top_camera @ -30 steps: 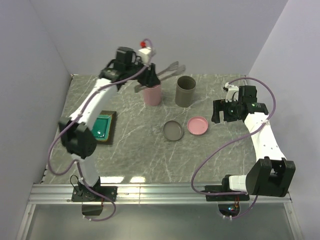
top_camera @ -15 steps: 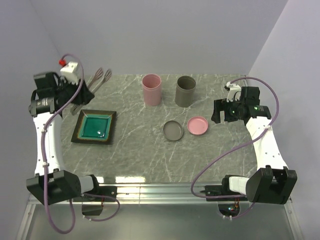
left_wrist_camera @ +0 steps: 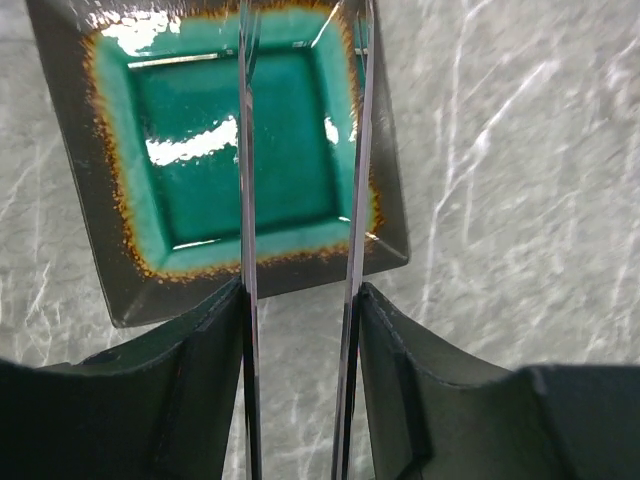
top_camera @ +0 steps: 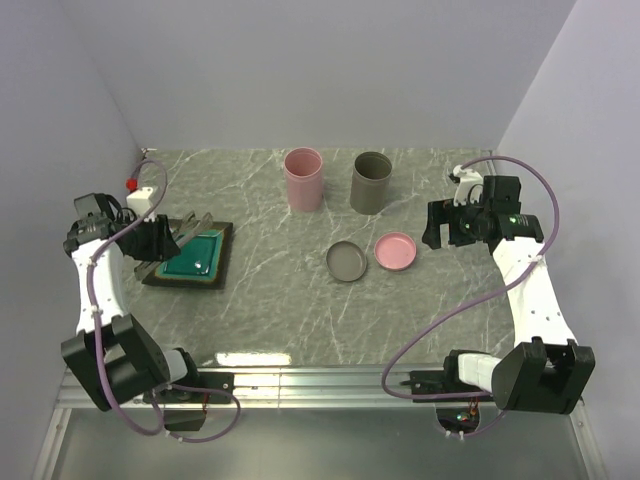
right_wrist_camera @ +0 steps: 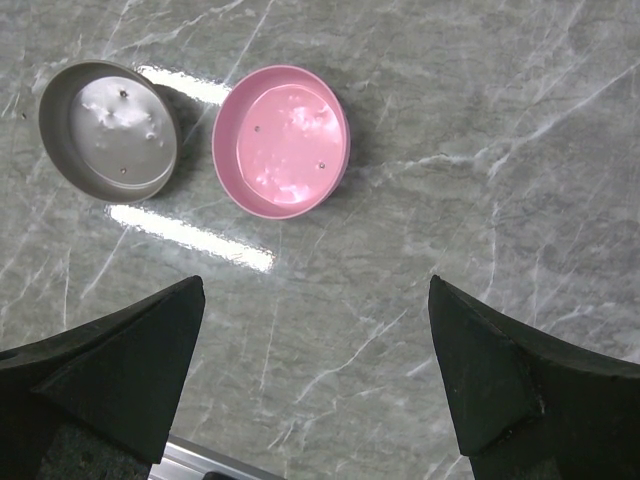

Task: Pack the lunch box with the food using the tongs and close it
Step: Put down the clamp

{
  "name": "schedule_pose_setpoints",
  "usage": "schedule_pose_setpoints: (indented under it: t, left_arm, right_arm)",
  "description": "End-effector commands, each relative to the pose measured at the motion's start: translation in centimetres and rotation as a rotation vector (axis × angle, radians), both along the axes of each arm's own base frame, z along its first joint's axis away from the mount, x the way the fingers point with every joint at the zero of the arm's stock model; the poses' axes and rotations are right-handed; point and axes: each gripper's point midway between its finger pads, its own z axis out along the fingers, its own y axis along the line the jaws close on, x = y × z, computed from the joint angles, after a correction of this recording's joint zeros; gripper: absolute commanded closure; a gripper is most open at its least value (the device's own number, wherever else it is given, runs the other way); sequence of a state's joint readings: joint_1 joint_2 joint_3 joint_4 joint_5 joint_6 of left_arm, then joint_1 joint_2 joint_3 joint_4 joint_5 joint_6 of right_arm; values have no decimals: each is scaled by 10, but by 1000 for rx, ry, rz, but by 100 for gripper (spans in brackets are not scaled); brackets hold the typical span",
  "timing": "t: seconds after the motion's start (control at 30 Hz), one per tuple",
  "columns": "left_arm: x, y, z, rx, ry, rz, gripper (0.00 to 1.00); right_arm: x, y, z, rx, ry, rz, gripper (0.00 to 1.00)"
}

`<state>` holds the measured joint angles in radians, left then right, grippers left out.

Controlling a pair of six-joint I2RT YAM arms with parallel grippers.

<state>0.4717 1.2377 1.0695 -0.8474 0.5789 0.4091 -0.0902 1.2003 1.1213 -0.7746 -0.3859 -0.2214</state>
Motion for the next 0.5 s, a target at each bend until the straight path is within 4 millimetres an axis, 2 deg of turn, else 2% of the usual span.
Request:
schedule_pose_setpoints:
  t: [0.0, 0.33, 0.47]
  left_arm:
    - [12, 6, -12, 35, -18, -62, 48]
    - [8, 16, -48, 128, 35, -231, 48]
    - [7, 14, -51, 168, 7, -365, 50]
  right_arm:
    - [-4, -1, 7, -1, -34, -5, 0]
    - [-3, -1, 5, 1, -24, -6, 0]
    - [-3, -2, 5, 0, -24, -7, 0]
